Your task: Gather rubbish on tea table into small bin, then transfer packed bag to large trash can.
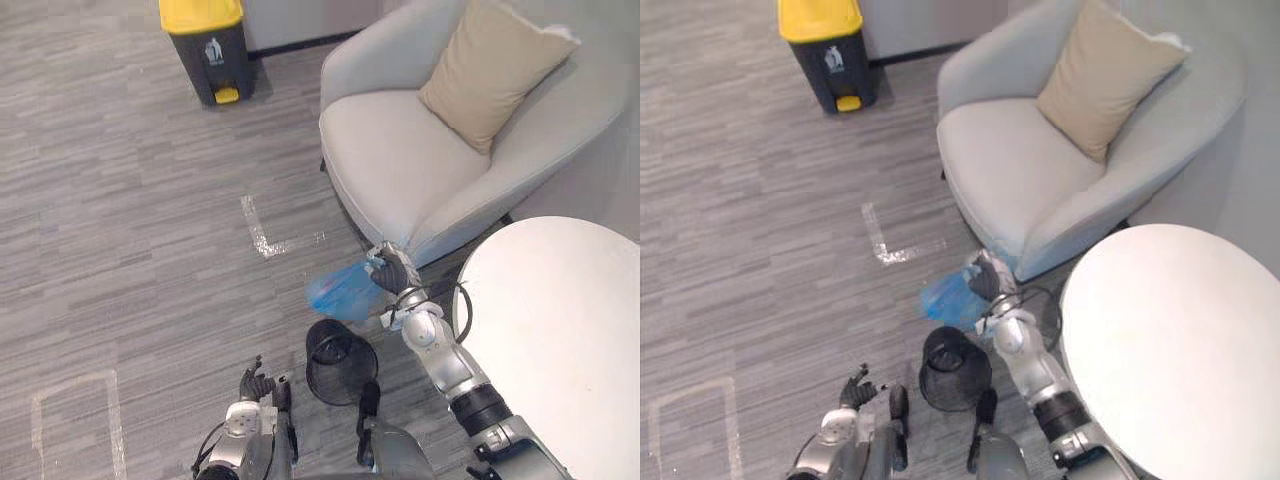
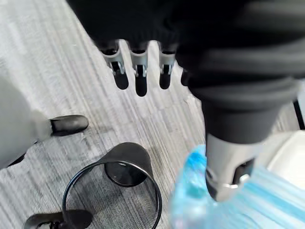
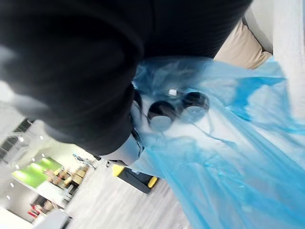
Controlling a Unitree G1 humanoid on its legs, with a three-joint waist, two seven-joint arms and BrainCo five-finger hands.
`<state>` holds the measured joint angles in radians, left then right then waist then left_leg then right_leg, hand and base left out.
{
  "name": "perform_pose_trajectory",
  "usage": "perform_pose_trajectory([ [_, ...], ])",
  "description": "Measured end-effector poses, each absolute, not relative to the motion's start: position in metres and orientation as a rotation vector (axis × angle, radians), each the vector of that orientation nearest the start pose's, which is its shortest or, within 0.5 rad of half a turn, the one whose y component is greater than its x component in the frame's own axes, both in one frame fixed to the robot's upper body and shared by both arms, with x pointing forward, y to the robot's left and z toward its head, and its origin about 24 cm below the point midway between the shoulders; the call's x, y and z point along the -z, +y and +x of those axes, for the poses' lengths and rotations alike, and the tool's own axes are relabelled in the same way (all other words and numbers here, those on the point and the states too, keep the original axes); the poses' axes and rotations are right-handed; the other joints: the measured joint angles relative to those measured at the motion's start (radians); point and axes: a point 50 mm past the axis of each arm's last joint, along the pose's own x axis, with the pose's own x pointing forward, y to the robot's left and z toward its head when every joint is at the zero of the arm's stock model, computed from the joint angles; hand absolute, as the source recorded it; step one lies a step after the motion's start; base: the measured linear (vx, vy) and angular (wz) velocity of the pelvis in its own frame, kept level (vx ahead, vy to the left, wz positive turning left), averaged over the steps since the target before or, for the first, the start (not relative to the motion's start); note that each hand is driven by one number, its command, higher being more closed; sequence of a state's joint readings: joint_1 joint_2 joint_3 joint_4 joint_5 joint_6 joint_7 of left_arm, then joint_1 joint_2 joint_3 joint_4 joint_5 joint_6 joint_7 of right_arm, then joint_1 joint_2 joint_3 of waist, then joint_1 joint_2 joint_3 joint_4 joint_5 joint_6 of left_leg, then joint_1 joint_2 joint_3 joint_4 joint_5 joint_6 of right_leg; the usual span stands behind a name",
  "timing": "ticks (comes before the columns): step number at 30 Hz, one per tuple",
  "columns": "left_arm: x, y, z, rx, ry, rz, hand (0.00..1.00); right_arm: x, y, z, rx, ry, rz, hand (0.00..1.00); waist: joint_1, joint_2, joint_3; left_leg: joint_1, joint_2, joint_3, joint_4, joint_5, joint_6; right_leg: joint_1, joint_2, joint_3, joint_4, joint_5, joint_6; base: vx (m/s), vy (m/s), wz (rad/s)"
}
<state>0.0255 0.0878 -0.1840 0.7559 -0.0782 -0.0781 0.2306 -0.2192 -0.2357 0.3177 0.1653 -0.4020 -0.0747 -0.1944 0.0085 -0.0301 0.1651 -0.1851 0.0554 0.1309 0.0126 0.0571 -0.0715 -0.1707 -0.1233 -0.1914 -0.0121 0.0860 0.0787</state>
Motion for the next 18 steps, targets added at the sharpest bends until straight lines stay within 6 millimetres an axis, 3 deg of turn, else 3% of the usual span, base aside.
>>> perform_pose_trajectory([
  [4,0.097,0.155,0.185,-0.065,0.593,0.161,0.0,-0.057,-0.115,0.27,-0.225,-0.2,-0.541,1.0,-0.009,0.0,-0.015,0.044,-0.006,-0.003,-0.031,0.0,-0.003,0.035,0.0,0.013,-0.025,0.007,0.006,-0.01,0.026,-0.1],
  [9,0.054,0.148,0.201,-0.009,0.369,0.167,0.0,-0.062,-0.125,0.256,-0.29,-0.206,-0.468,1.0,-0.011,0.002,-0.045,0.106,-0.011,-0.004,-0.08,0.003,-0.001,0.063,0.001,0.039,-0.03,0.009,0.01,0.03,0.008,-0.15],
  [11,0.025,0.147,0.209,0.024,0.225,0.168,0.0,-0.063,-0.133,0.251,-0.327,-0.2,-0.437,1.0,-0.014,0.004,-0.067,0.119,-0.013,-0.004,-0.097,0.006,0.003,0.069,0.001,0.04,-0.03,0.005,0.012,0.05,0.005,-0.03],
  [14,-0.001,0.146,0.216,0.049,0.094,0.164,0.0,-0.069,-0.139,0.249,-0.367,-0.204,-0.414,1.0,-0.015,0.007,-0.074,0.15,-0.016,-0.002,-0.115,0.02,0.008,0.09,0.001,0.042,-0.03,0.006,0.009,0.06,0.002,-0.02],
  [18,-0.017,0.144,0.218,0.089,0.008,0.208,0.0,-0.079,-0.14,0.247,-0.416,-0.22,-0.339,1.0,-0.014,0.008,-0.092,0.167,-0.02,0.001,-0.115,0.017,0.011,0.105,0.0,0.045,-0.031,0.003,0.01,0.05,0.007,-0.03],
])
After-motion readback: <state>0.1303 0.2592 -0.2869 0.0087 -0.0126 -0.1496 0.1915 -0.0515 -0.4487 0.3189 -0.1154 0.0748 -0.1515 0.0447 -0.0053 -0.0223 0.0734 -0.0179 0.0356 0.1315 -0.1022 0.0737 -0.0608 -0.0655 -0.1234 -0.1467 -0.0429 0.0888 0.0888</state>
